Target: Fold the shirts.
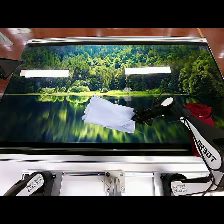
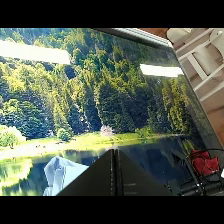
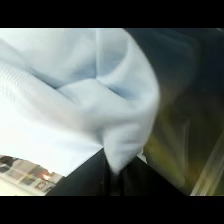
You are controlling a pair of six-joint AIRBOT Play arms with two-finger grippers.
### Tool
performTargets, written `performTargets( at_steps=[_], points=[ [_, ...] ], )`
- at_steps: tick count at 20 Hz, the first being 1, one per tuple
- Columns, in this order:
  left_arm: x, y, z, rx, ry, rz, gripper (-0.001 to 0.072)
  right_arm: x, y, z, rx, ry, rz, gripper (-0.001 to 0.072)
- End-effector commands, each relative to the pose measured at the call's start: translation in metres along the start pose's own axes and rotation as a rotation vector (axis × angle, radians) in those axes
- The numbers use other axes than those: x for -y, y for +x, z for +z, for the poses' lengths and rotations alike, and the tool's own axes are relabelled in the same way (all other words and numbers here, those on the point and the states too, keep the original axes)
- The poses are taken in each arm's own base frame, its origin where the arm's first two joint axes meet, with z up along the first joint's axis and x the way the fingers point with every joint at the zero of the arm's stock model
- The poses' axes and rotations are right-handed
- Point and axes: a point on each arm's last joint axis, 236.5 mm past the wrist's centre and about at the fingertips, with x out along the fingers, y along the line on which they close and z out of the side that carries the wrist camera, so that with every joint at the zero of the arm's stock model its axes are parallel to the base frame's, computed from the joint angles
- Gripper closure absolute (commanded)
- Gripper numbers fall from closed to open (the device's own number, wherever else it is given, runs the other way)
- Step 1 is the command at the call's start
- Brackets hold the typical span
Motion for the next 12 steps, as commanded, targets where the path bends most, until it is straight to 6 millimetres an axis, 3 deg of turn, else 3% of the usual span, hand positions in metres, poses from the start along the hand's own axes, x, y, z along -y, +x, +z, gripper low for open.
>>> performTargets(
  at_steps=[1, 3, 4, 7, 9, 12],
  points=[
    [-0.001, 0.000, 0.002, 0.008, 0.000, 0.006, 0.0670, -0.025, -0.001, 0.003, 0.014, -0.113, 0.095, 0.0653],
    [-0.001, 0.000, 0.002, 0.009, 0.000, 0.006, 0.0669, -0.058, -0.026, 0.013, 0.074, -0.251, 0.158, 0.0653],
    [-0.001, 0.000, 0.002, 0.009, 0.000, 0.006, 0.0670, -0.075, -0.048, 0.024, 0.135, -0.307, 0.176, 0.0654],
    [-0.001, 0.000, 0.002, 0.008, 0.000, 0.006, 0.0670, -0.115, -0.141, 0.064, 0.360, -0.347, 0.239, 0.0654],
    [-0.001, 0.000, 0.002, 0.008, 0.000, 0.005, 0.0670, -0.114, -0.207, 0.090, 0.503, -0.290, 0.262, 0.0653],
    [0.001, 0.000, -0.001, -0.006, 0.000, -0.003, 0.0670, -0.075, -0.284, 0.102, 0.612, -0.178, 0.220, 0.0654]
  ],
)
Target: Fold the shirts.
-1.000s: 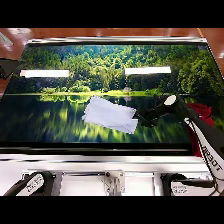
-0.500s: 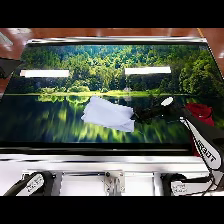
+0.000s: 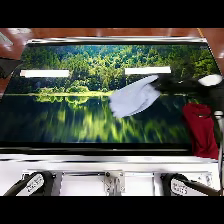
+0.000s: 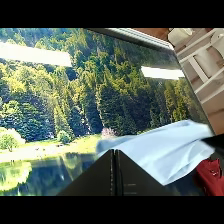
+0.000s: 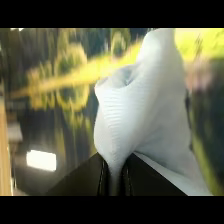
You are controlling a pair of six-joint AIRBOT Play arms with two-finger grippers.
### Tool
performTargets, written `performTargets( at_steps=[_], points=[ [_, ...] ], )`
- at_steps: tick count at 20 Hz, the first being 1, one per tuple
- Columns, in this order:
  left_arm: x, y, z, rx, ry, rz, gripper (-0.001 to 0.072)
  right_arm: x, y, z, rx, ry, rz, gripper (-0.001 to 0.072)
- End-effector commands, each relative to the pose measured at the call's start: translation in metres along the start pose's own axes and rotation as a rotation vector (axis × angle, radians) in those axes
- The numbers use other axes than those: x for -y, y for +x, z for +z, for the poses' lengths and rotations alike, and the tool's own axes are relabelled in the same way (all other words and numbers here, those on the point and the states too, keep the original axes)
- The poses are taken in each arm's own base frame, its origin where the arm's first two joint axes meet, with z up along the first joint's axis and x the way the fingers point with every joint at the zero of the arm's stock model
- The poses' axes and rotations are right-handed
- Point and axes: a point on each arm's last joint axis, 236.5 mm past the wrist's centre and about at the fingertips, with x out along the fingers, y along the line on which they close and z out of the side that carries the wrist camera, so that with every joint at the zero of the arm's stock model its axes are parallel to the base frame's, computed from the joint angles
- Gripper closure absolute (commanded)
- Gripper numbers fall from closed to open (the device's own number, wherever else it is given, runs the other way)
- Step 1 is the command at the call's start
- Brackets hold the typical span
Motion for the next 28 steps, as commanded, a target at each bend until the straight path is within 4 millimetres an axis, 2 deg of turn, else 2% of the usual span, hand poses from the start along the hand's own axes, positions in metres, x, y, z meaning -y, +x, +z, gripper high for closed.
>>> performTargets(
  at_steps=[1, 4, 7, 10, 12, 15, 19, 21, 22, 24, 28],
  points=[
    [0.003, 0.000, -0.005, -0.019, 0.000, -0.012, 0.0669, 0.023, -0.086, 0.047, 0.147, 0.071, -0.091, 0.0654],
    [0.006, 0.000, -0.009, -0.036, 0.000, -0.024, 0.0670, 0.070, -0.150, 0.066, 0.269, 0.162, -0.233, 0.0654],
    [0.006, 0.000, -0.009, -0.038, 0.001, -0.026, 0.0670, 0.113, -0.204, 0.067, 0.355, 0.251, -0.354, 0.0653],
    [0.007, 0.000, -0.009, -0.040, 0.001, -0.027, 0.0669, 0.147, -0.247, 0.060, 0.405, 0.319, -0.441, 0.0654],
    [0.007, 0.000, -0.010, -0.040, 0.001, -0.027, 0.0669, 0.164, -0.266, 0.056, 0.430, 0.347, -0.485, 0.0654],
    [0.007, 0.000, -0.009, -0.039, 0.001, -0.027, 0.0669, 0.174, -0.281, 0.059, 0.466, 0.346, -0.511, 0.0654],
    [0.007, 0.000, -0.010, -0.042, 0.000, -0.029, 0.0670, 0.155, -0.320, 0.098, 0.623, 0.242, -0.550, 0.0654],
    [0.007, 0.000, -0.010, -0.042, 0.000, -0.029, 0.0670, 0.157, -0.339, 0.099, 0.645, 0.232, -0.626, 0.0654],
    [0.008, 0.000, -0.011, -0.046, 0.000, -0.031, 0.0670, 0.164, -0.342, 0.093, 0.632, 0.261, -0.661, 0.0654],
    [0.008, 0.000, -0.012, -0.048, 0.000, -0.033, 0.0670, 0.182, -0.340, 0.065, 0.520, 0.309, -0.741, 0.0654],
    [0.008, 0.000, -0.012, -0.048, 0.001, -0.033, 0.0669, 0.218, -0.331, -0.013, 0.200, 0.453, -0.883, 0.0654]
  ],
)
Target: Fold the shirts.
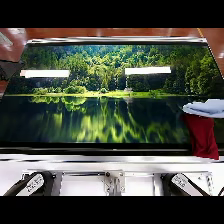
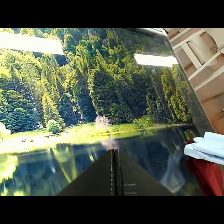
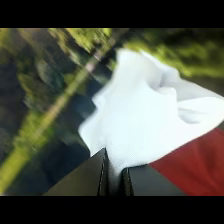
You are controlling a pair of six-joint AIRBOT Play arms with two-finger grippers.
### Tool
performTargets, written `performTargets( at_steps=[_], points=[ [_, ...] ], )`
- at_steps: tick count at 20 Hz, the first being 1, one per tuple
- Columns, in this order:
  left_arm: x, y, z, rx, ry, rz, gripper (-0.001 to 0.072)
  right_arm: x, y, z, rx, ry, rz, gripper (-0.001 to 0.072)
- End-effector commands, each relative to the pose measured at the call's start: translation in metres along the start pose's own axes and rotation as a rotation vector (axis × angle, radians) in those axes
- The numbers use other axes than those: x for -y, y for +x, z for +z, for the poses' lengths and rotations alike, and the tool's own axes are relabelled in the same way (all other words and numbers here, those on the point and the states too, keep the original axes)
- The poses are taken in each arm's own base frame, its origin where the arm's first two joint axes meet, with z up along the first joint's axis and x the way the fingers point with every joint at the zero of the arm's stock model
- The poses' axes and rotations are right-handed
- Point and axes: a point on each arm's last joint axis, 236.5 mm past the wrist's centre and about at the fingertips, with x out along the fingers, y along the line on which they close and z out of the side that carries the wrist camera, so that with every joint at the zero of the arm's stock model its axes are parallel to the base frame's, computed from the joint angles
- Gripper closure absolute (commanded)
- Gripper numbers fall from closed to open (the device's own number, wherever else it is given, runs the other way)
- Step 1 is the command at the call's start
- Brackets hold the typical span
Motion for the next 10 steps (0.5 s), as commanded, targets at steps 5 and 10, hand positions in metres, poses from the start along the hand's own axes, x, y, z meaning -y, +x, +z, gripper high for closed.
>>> performTargets(
  at_steps=[5, 10],
  points=[
    [0.001, 0.000, -0.001, -0.005, 0.001, -0.003, 0.0670, 0.090, 0.022, -0.117, -0.450, 0.031, -0.318, 0.0653],
    [0.006, 0.000, -0.008, -0.035, 0.002, -0.024, 0.0669, 0.109, 0.060, -0.165, -0.532, 0.095, -0.337, 0.0653]
  ],
)
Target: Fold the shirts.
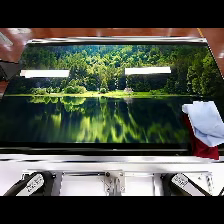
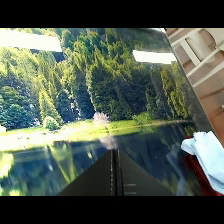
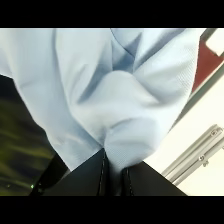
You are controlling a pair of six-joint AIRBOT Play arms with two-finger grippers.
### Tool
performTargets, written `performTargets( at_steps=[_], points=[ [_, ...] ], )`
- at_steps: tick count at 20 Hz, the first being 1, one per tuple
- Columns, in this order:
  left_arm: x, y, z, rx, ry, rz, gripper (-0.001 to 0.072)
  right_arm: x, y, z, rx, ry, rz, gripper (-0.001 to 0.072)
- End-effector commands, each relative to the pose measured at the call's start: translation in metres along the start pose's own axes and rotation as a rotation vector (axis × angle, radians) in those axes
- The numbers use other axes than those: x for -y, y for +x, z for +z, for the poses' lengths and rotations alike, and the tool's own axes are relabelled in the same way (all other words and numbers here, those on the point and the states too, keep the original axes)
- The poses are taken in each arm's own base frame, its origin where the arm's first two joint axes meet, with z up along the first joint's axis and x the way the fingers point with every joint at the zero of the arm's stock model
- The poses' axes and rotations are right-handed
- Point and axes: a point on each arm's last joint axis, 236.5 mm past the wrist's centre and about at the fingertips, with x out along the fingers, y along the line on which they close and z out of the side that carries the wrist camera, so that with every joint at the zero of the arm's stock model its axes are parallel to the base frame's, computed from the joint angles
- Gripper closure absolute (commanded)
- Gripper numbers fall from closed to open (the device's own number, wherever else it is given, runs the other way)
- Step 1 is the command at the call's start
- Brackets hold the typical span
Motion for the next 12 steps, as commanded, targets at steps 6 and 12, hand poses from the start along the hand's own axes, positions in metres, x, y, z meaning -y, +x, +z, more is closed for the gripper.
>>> performTargets(
  at_steps=[6, 12],
  points=[
    [0.004, 0.000, -0.005, -0.021, 0.001, -0.014, 0.0669, 0.019, 0.052, -0.026, -0.081, 0.042, -0.064, 0.0246],
    [0.004, 0.000, -0.005, -0.021, 0.001, -0.014, 0.0669, 0.070, 0.023, -0.059, -0.245, -0.044, -0.287, 0.0125]
  ],
)
